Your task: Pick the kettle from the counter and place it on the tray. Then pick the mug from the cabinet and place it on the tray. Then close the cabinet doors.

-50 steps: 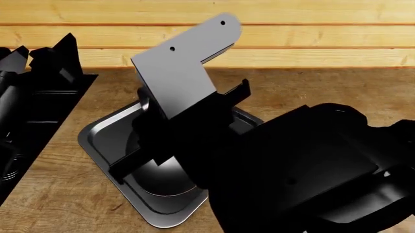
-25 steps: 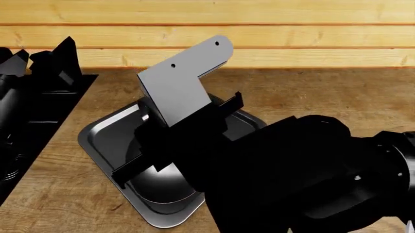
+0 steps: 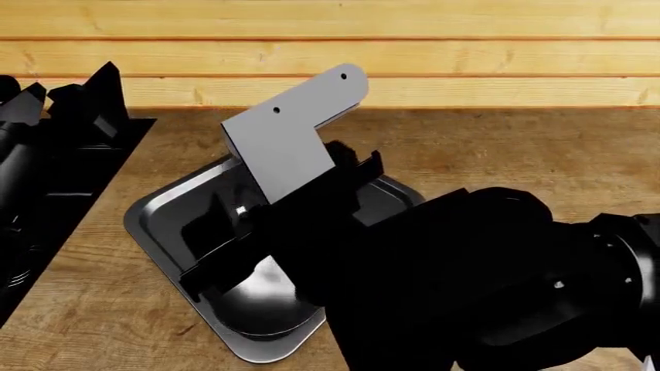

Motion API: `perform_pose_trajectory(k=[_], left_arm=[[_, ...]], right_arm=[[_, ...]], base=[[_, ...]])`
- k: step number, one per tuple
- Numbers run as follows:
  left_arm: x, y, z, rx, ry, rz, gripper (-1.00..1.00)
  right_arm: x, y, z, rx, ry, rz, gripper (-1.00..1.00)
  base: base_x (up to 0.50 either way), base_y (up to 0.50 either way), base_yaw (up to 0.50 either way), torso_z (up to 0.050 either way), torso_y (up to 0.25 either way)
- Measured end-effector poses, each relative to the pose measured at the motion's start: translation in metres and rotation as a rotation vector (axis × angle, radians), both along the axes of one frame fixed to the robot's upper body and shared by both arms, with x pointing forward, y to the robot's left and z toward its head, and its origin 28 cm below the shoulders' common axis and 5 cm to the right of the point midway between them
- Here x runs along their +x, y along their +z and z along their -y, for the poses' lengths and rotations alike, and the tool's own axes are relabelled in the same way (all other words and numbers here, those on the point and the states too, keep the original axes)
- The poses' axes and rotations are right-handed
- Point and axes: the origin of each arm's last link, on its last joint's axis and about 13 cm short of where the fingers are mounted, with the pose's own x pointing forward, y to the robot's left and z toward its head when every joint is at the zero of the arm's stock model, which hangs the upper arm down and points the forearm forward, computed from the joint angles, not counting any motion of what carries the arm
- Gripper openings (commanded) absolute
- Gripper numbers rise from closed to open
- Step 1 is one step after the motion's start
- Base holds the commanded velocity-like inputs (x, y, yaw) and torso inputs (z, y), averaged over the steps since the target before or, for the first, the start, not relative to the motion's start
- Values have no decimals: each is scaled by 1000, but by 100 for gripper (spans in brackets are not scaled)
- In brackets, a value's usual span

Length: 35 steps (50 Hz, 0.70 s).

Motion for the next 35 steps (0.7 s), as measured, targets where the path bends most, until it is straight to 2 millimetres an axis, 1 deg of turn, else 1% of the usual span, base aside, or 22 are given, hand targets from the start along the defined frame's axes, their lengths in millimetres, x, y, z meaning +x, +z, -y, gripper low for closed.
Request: perform_pose_trajectory(k=[12,19,27,35], left_arm=[[0,0,-1,-3,2,-1,100],[-1,0,-1,-5,3,0,100],[-1,1,-1,-6,3,1,100],[-2,3,-1,-5,1,5,100]], right_arm=[[-1,0,1,0,5,1,100],[-5,6,3,7,5,19,100],[-11,20,9,29,-4,69,100],[-22,44,19,81,-25,163,100]], base=[[0,0,0,0,0],[0,0,0,0,1],[0,0,0,0,0],[0,0,0,0,0]])
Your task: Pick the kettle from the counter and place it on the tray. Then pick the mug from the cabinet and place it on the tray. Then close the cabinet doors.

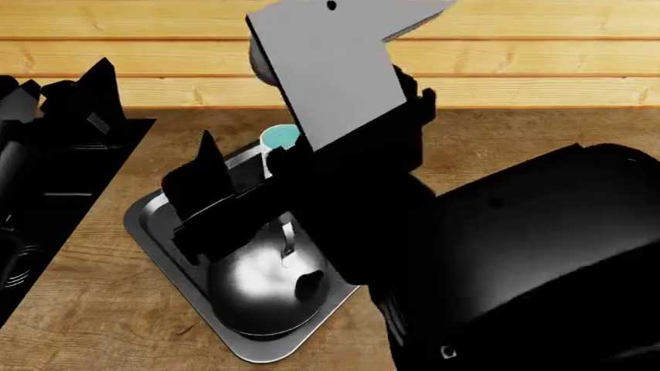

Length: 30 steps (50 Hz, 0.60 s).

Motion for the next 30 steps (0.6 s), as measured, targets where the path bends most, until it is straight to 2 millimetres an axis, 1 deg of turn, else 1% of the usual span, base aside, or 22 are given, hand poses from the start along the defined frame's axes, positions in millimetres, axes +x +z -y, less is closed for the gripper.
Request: perform_pose_trajectory(k=[7,12,15,19,30], left_arm=[[-4,8,3,7,-7,20,100],[-14,17,7,19,-17,57,100],[-23,24,12,27,-27,88,100],[-38,34,18,41,-32,142,100],[-84,53,30,82,36,316,100]], right_arm=[[-15,21,15,79,-45,130,100],[-28,26,29,127,-88,224,100],[-34,25,39,149,-124,277,100],[-42,18,51,169,-184,347,100],[-51,1,87,196,-314,530,100]], base=[[0,0,0,0,0],[0,0,0,0,0],[0,0,0,0,0],[0,0,0,0,0],[0,0,0,0,0]])
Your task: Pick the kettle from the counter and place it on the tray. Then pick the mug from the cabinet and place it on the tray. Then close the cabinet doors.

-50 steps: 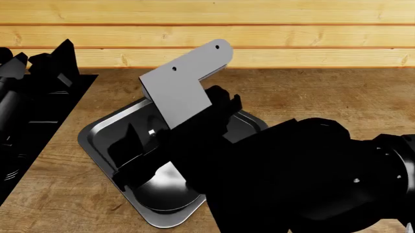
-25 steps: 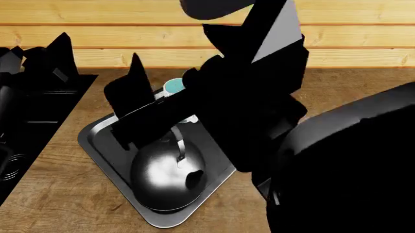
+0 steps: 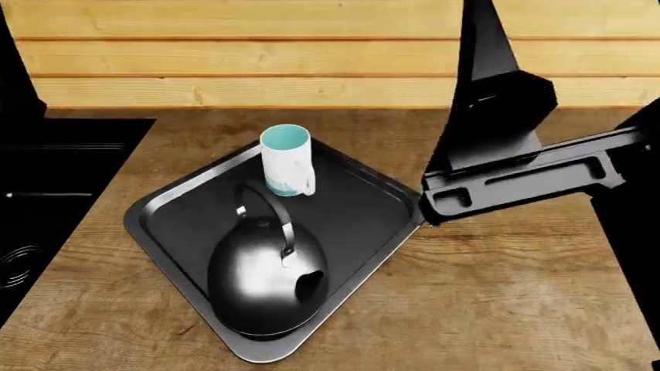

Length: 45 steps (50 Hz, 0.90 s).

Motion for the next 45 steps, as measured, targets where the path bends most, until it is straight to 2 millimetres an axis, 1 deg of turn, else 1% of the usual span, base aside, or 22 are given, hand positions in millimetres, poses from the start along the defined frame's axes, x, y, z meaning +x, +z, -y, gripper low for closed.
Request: perform_pose_trajectory(k=[6,13,18,28,45], left_arm=[[-17,6,3,14,36,74,100],[-27,9,6,20,57,122,100],[-31,9,7,24,65,137,100],[-35,9,8,29,76,152,100],[-35,6,9,29,74,148,100]], right_arm=[[-3,-8,19,35,-78,62,100],[-6,-17,35,71,-165,106,100],[-7,-21,43,93,-220,126,100],[-7,-28,49,116,-272,138,100],[-7,-32,51,131,-293,139,100]], base=[[0,0,0,0,0],[0,35,0,0,0],[1,500,0,0,0],[1,500,0,0,0],[1,500,0,0,0]])
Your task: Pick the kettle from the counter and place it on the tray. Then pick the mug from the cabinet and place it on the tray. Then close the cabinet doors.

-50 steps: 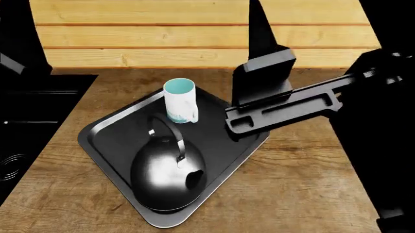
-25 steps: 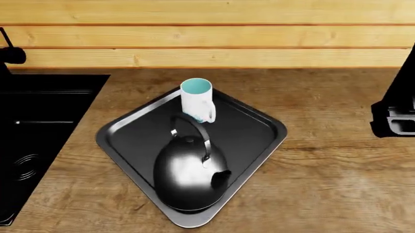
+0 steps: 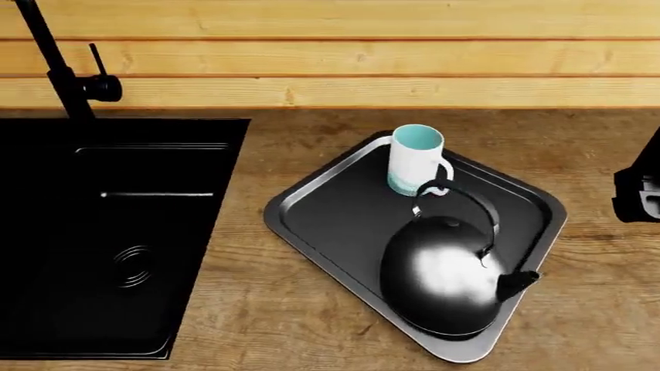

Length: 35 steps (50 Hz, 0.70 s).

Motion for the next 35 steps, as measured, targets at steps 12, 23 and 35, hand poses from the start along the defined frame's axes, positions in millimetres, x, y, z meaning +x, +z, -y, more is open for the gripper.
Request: perform_pose_trajectory(k=[12,23,35], left_arm=[[1,-3,0,-5,-6,-9,100],[1,-5,0,-8,-9,-14,100],[1,-6,0,-11,-12,-20,100]], right_arm=[[0,-1,0,5,-1,0,100],[1,-2,0,6,-1,-1,100],[2,-3,-1,7,0,-4,100]], base=[[1,500,0,0,0],[1,500,0,0,0],[1,500,0,0,0]])
